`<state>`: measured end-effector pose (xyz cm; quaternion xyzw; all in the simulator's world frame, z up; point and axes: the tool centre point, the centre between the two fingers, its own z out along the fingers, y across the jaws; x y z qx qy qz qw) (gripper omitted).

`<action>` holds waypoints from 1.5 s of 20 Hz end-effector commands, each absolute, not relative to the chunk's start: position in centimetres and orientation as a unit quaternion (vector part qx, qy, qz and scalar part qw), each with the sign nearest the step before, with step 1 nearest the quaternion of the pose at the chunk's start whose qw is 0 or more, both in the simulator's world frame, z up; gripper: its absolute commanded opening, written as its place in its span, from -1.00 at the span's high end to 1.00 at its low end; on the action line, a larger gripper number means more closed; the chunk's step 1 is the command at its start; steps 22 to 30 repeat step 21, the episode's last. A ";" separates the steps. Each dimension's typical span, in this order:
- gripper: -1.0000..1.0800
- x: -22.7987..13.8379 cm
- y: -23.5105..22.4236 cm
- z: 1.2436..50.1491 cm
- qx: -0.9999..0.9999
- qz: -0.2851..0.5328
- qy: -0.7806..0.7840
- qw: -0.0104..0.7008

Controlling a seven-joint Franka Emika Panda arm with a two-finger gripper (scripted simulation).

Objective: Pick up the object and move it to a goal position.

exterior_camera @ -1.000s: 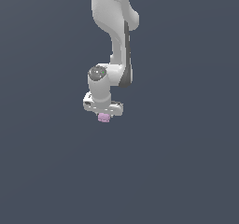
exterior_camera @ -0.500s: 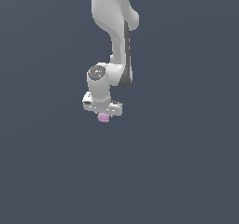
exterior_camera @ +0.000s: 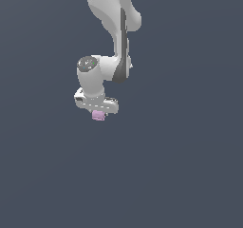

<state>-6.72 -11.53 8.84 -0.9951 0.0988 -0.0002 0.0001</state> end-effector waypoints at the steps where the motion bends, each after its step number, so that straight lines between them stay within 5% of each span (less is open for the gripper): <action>1: 1.00 -6.5 -12.9 10.8 -0.995 -0.001 0.099 0.000; 14: 1.00 -5.2 -18.8 19.1 -0.995 0.000 0.099 0.000; 30: 1.00 -4.9 -19.5 20.1 -0.995 0.000 0.099 0.000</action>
